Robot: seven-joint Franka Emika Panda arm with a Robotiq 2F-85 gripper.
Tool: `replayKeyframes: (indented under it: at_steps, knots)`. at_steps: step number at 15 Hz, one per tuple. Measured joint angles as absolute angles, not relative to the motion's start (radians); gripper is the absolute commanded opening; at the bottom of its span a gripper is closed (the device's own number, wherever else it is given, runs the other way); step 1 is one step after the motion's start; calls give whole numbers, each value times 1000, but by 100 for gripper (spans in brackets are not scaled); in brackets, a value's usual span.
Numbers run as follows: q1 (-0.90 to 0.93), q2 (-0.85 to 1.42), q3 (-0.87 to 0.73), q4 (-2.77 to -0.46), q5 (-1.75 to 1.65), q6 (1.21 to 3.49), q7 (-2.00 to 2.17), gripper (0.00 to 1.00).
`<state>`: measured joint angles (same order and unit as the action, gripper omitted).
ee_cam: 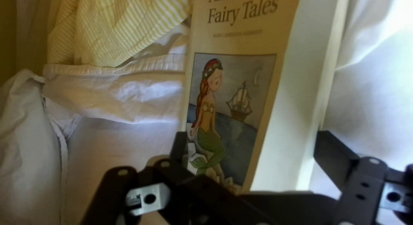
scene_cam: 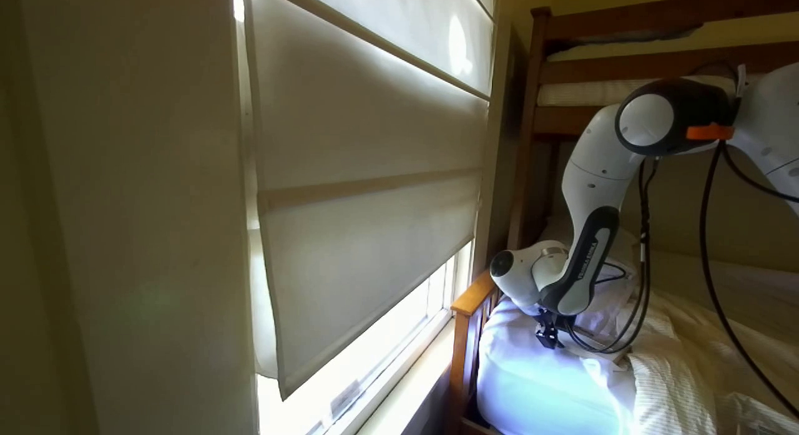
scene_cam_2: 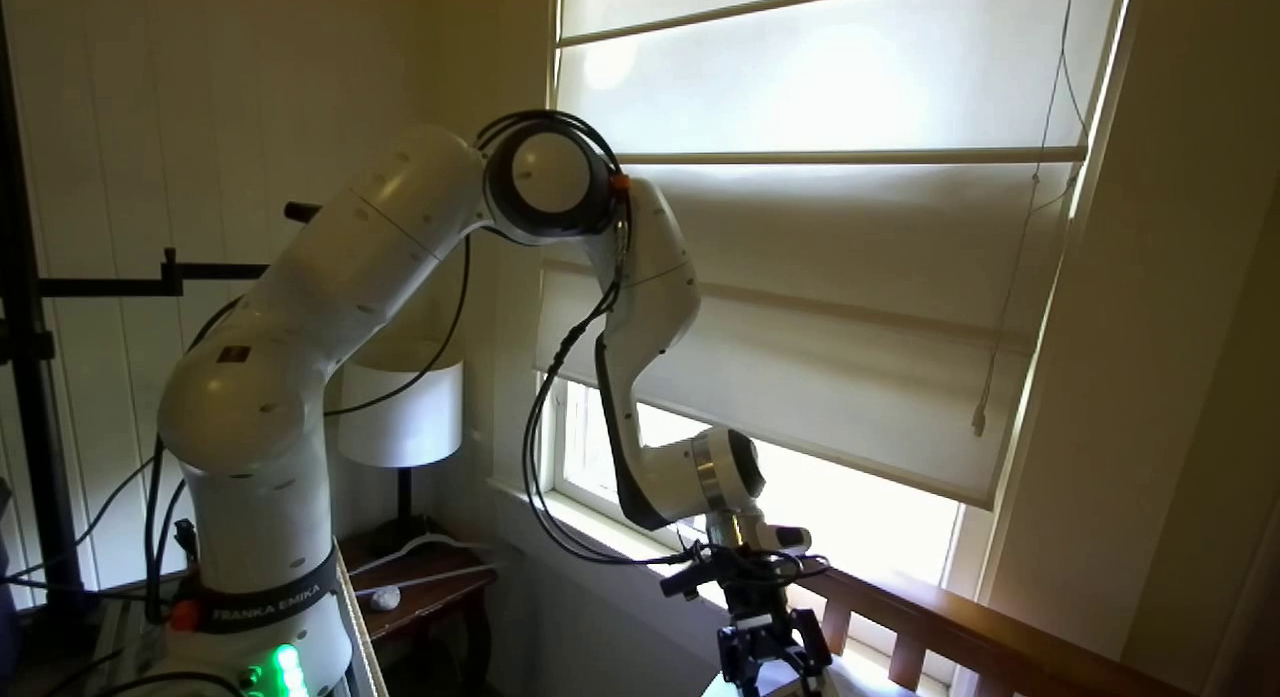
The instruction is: Put the book on the table
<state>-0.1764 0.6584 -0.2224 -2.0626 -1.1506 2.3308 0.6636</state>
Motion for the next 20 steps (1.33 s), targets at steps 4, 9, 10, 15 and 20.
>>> replayKeyframes:
  at_steps: [4,9,10,15,20]
  knots:
    - [-166,670,-222,-2048,-1151,2287,672,100]
    - [-177,719,-227,-1999,-1147,2246,673,100]
    - [-180,731,-227,-1988,-1147,2245,673,100]
    - [-181,766,-225,-1945,-1118,2217,671,100]
    - [-182,755,-216,-1946,-1118,2256,639,100]
